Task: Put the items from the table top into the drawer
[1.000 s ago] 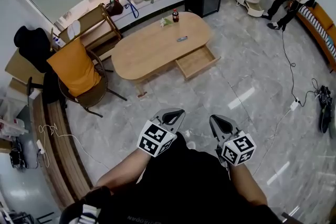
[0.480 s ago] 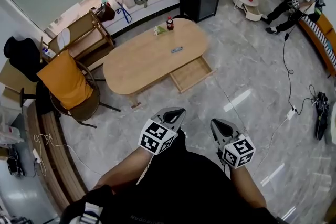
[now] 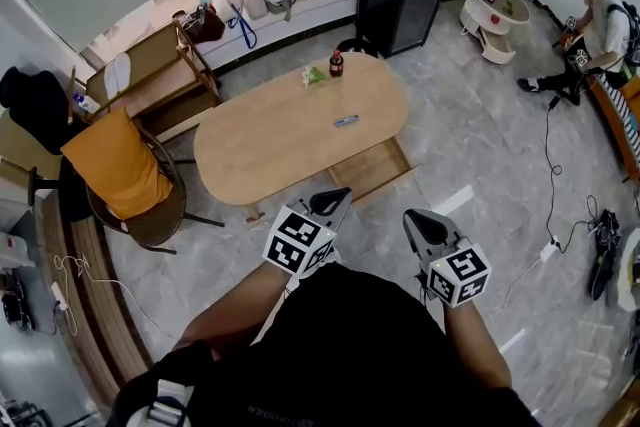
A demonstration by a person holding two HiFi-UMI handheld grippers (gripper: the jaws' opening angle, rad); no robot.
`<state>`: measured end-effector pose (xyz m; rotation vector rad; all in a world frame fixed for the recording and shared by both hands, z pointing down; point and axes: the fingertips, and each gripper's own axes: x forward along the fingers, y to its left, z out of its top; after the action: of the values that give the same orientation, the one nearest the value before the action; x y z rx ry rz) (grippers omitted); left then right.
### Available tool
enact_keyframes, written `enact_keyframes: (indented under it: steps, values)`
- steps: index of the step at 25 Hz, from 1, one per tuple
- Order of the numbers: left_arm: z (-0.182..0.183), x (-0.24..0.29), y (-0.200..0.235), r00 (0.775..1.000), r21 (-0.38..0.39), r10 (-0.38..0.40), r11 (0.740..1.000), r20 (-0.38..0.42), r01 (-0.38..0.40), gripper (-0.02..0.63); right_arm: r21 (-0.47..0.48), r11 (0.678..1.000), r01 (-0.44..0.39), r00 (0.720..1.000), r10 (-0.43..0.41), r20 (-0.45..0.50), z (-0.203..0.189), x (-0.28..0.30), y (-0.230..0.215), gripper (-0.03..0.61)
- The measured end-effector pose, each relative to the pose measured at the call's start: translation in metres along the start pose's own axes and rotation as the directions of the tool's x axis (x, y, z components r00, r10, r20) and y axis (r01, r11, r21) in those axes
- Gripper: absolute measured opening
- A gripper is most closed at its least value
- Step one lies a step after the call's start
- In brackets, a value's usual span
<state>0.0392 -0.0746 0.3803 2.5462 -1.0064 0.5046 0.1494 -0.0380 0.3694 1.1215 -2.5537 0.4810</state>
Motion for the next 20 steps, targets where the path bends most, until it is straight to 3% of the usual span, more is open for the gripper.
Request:
enact_keyframes:
  steps: [4,13,17,20]
  values:
    - [0.007,0.011,0.039,0.999,-0.017,0.031,0.999,-0.011,-0.031,0.002,-0.016,1.000,-0.021,1.000,0.021,-0.016,0.018,0.038,-0.016,0.005]
    - [-0.001,0.040,0.094,0.990,-0.103,0.127,0.986,-0.056,-0.132,0.002,-0.092,0.983,-0.159,0.982,0.148,-0.117,0.027,0.113,-0.053,0.005]
    - [-0.001,0.058,0.123,0.973,-0.143,0.217,0.963,-0.082,-0.227,0.002,-0.135,0.961,-0.242,0.960,0.217,-0.177,0.029,0.158,-0.090,0.005]
    - [-0.003,0.075,0.147,0.949,-0.197,0.294,0.930,-0.112,-0.311,0.002,-0.178,0.932,-0.315,0.929,0.265,-0.257,0.020,0.200,-0.122,0.005]
